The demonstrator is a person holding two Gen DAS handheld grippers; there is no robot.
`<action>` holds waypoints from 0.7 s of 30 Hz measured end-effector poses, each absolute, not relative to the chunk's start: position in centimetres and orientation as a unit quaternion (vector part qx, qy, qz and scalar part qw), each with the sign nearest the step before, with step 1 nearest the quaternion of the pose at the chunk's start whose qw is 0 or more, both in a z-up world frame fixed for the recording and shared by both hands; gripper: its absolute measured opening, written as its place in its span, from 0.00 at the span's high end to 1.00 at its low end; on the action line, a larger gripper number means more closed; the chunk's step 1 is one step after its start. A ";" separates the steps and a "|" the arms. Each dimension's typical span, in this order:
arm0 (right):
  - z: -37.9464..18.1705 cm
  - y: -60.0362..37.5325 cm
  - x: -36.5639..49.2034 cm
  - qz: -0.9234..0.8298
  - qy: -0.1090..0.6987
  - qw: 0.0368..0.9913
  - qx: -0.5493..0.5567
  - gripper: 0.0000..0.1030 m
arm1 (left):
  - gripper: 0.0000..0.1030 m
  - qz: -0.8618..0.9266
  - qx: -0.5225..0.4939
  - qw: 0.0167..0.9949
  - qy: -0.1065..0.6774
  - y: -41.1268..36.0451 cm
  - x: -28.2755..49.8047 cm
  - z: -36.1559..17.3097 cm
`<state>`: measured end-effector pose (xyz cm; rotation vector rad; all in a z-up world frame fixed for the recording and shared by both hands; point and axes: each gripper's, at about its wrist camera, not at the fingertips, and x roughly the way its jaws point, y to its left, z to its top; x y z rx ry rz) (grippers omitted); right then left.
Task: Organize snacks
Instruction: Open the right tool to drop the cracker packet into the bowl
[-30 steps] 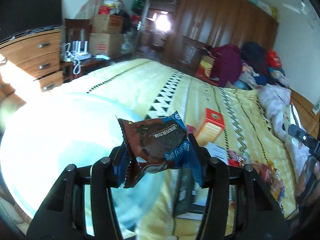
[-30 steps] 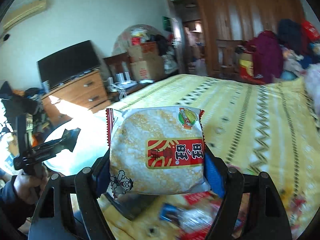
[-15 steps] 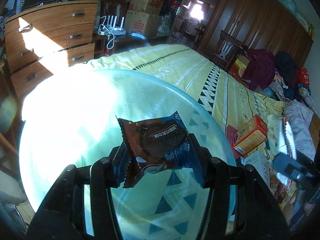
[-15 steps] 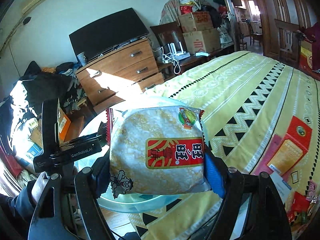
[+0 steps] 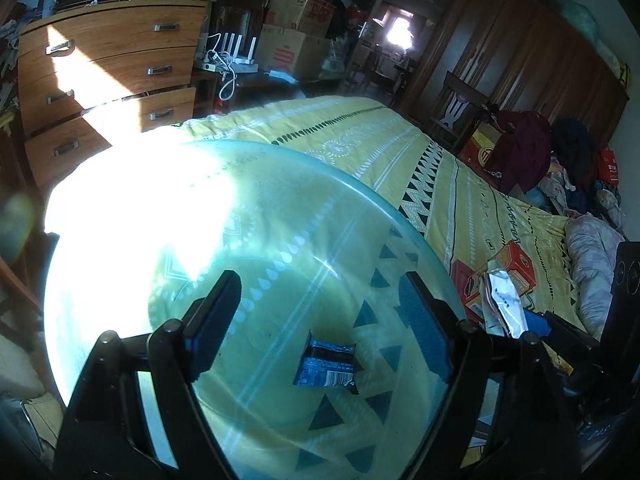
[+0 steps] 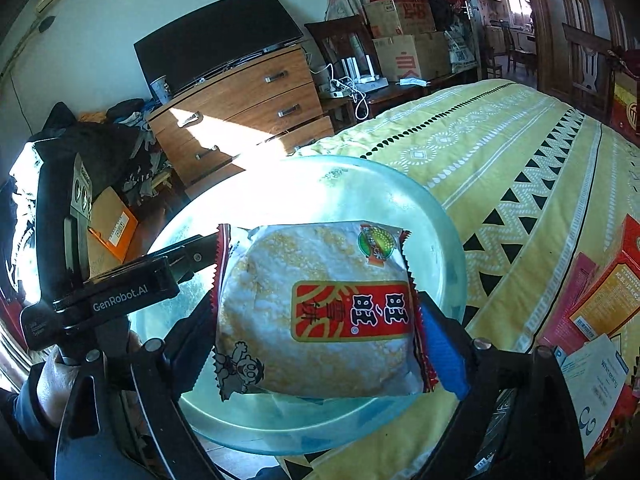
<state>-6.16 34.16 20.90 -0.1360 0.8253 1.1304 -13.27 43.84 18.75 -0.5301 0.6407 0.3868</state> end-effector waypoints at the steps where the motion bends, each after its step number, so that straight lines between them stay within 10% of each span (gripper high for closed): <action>1: 20.9 33.9 -6.1 0.519 0.380 0.764 -0.060 0.08 | 0.14 0.186 -0.256 0.897 0.309 43.8 -13.2 18.7; 21: 23.7 21.2 -9.6 0.449 0.286 0.845 -0.054 0.00 | 0.07 0.169 -0.276 0.907 0.268 41.2 -13.6 19.9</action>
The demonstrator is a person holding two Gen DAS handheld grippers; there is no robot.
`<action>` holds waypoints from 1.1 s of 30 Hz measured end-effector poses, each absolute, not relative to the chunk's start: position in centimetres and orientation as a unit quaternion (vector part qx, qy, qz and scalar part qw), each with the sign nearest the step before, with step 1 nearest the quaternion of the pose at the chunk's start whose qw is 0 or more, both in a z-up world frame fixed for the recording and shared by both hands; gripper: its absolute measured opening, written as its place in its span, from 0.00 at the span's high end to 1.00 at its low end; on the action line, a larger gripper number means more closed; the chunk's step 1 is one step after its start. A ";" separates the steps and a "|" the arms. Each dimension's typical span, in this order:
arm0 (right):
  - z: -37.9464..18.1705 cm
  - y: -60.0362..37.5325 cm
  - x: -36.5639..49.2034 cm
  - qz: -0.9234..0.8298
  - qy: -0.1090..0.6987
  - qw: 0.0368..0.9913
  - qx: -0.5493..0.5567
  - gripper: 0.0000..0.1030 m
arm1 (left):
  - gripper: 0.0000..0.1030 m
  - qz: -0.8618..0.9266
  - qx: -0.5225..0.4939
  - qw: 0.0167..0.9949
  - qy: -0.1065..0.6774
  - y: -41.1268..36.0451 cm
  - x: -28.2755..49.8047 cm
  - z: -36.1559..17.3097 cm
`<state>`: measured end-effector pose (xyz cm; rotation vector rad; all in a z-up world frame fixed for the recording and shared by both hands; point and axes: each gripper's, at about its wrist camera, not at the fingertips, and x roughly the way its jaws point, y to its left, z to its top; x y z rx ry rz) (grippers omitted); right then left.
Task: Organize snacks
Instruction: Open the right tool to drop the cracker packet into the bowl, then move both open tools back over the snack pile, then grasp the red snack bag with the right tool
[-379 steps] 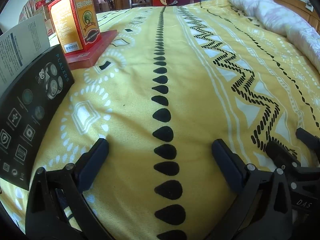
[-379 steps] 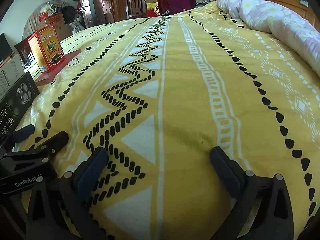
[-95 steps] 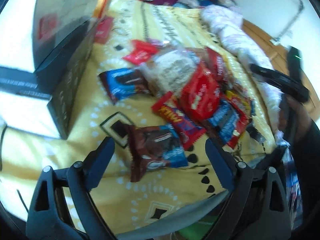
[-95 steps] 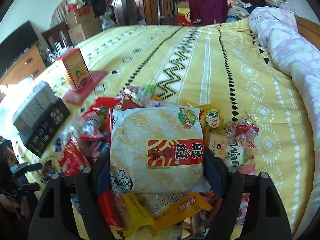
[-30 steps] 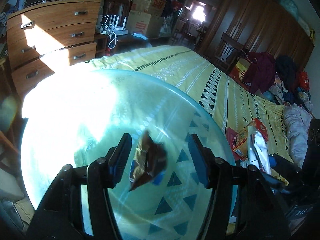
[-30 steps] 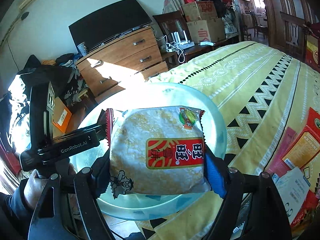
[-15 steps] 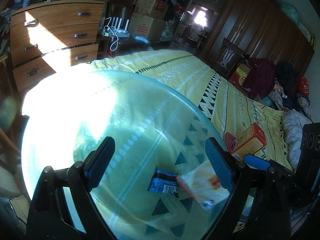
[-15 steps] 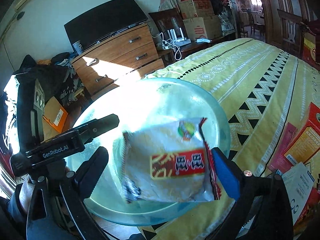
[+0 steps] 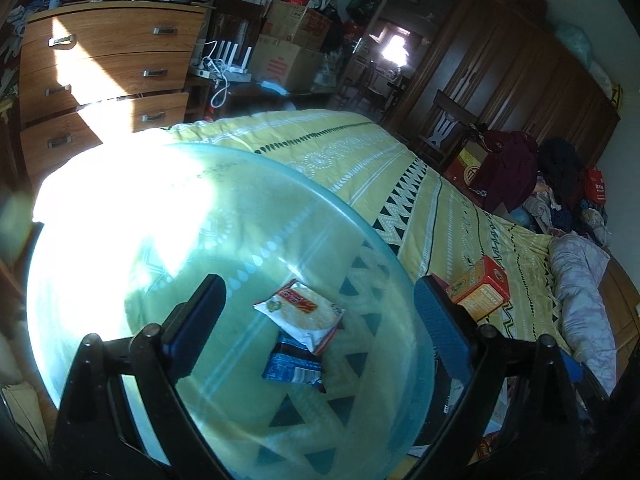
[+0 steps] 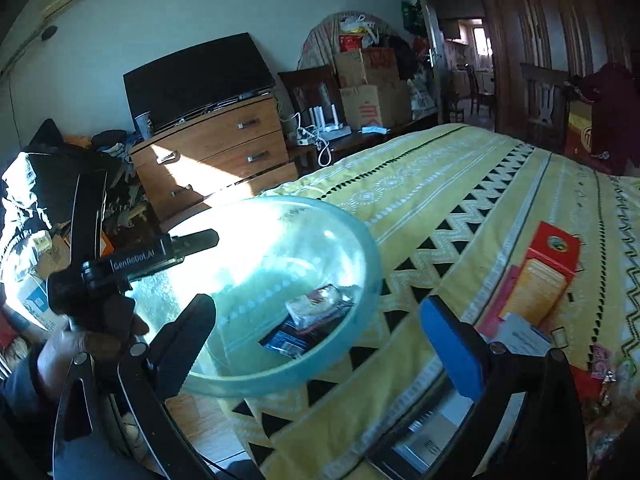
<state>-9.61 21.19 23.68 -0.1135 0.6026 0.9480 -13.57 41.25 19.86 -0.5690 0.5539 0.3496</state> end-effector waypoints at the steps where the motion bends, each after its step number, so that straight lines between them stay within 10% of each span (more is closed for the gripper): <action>1: 23.0 18.8 -9.7 0.438 0.286 0.851 -0.052 0.00 | 0.06 0.160 -0.269 0.912 0.266 40.4 -13.3 20.1; 14: 11.4 -5.5 -10.9 0.220 0.401 0.885 -0.088 0.00 | 0.05 -0.041 -0.202 0.936 0.285 24.2 -11.4 20.2; 33: 6.1 -2.3 -4.6 0.247 0.446 0.828 -0.236 0.13 | 0.05 -0.140 -0.226 0.829 0.493 14.7 -8.9 8.5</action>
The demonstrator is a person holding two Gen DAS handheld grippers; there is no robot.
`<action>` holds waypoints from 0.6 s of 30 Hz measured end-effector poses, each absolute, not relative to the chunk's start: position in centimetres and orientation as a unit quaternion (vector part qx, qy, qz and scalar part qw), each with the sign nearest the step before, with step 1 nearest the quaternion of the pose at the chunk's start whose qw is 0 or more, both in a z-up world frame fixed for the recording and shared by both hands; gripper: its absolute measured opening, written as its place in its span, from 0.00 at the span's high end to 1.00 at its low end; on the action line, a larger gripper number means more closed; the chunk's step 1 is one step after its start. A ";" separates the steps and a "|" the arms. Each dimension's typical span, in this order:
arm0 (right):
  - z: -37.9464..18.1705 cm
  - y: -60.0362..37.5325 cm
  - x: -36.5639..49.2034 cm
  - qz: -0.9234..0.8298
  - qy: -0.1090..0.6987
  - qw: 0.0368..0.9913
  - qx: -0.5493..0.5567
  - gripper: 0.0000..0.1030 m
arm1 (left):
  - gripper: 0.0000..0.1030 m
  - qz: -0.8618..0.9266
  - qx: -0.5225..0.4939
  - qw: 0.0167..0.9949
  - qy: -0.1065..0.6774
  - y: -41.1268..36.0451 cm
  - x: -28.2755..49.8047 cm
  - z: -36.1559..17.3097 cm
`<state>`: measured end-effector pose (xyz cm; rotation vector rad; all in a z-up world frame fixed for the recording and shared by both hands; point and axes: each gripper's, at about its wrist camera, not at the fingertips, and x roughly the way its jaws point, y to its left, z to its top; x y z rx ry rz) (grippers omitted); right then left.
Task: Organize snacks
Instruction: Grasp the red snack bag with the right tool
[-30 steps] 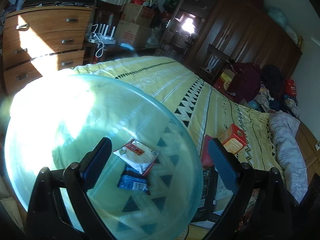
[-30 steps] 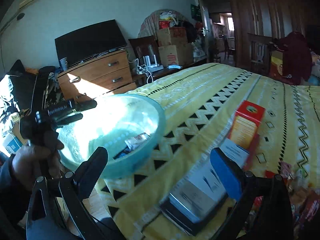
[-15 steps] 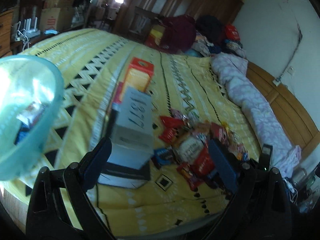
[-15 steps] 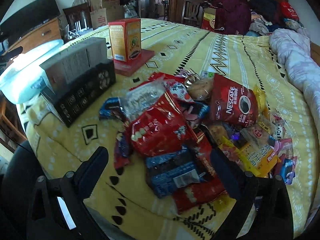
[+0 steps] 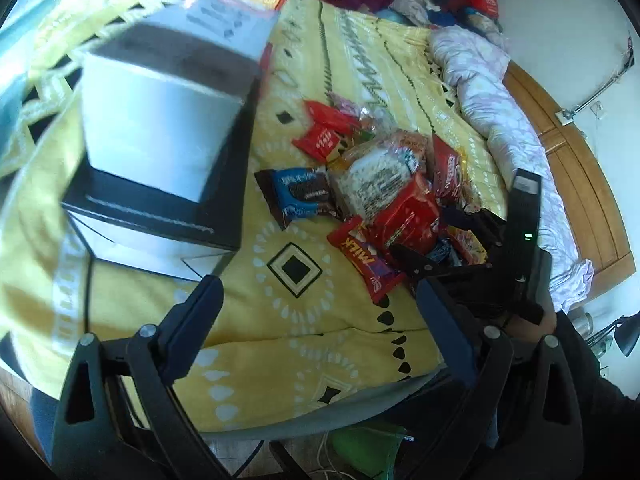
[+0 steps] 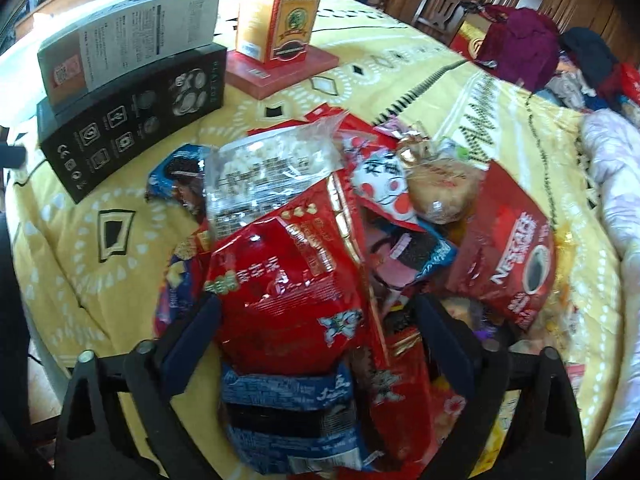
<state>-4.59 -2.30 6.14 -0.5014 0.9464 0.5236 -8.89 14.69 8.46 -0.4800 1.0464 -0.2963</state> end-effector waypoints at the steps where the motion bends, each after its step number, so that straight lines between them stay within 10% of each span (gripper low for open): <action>1: 6.2 -2.3 -4.9 0.249 0.447 0.827 -0.232 0.16 | 0.05 -0.141 -0.228 0.825 0.498 14.4 -8.8 8.1; 11: 5.1 -1.4 -6.3 0.235 0.416 0.838 -0.262 0.09 | 0.05 -0.149 -0.212 0.812 0.522 11.4 -8.0 6.8; 18: 7.9 -4.0 -6.2 0.251 0.409 0.856 -0.192 0.31 | 0.05 -0.148 -0.211 0.807 0.531 10.4 -7.5 5.7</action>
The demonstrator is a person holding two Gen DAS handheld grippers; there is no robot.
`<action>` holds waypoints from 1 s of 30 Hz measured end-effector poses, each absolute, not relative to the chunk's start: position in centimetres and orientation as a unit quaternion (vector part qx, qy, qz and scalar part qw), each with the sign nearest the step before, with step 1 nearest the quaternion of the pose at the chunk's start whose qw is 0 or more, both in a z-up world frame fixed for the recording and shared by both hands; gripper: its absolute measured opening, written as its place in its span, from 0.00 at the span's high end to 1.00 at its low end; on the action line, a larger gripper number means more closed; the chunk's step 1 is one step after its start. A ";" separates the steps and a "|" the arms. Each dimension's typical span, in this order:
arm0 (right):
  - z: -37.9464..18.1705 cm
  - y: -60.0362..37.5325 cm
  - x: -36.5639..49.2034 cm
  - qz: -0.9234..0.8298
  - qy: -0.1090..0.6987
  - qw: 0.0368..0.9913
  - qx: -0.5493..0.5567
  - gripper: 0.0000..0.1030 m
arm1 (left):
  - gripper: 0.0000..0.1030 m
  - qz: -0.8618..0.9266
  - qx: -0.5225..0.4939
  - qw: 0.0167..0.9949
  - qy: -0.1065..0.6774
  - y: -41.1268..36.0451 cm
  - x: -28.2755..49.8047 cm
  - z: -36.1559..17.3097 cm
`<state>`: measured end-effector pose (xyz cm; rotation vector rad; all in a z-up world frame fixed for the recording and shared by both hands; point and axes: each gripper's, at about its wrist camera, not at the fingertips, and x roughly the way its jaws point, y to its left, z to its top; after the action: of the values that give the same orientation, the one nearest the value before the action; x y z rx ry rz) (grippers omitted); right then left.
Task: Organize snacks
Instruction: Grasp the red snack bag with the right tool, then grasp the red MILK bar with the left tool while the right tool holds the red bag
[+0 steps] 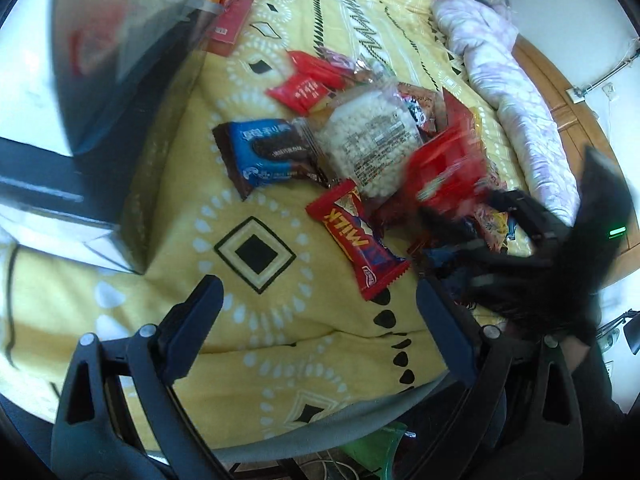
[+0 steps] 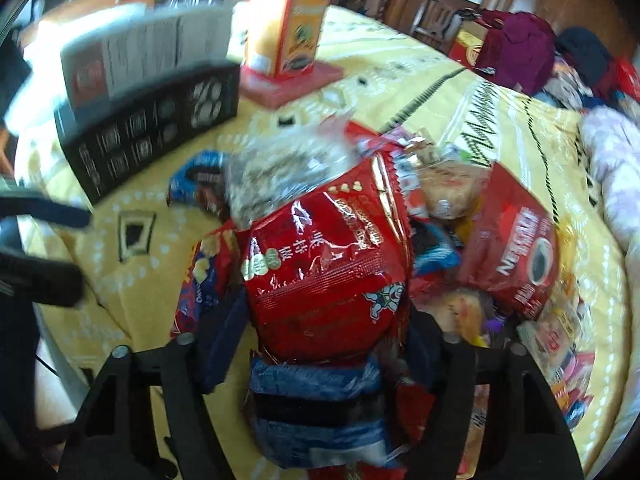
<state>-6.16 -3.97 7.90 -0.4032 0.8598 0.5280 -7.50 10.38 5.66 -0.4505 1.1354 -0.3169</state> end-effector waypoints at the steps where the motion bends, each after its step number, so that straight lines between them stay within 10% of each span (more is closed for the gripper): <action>1: 8.8 -4.7 -6.2 0.253 0.401 0.864 -0.170 0.31 | 0.05 -0.149 -0.211 0.806 0.532 10.1 -7.2 5.4; 14: 15.2 -13.2 -7.8 0.216 0.349 0.911 0.031 0.30 | 0.28 -0.149 -0.213 0.806 0.532 6.6 -3.9 3.8; 18: 14.6 -13.7 -8.5 0.218 0.358 0.907 0.039 0.30 | 0.65 -0.140 -0.198 0.809 0.535 6.1 -3.4 3.4; 30: 16.8 -12.4 -8.8 0.227 0.333 0.915 0.033 0.30 | 0.74 -0.161 -0.185 0.865 0.439 9.4 -5.8 11.0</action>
<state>-8.82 -12.41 16.82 0.0674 0.6850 0.4676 -5.76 9.43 11.03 -0.3867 0.9196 -0.3375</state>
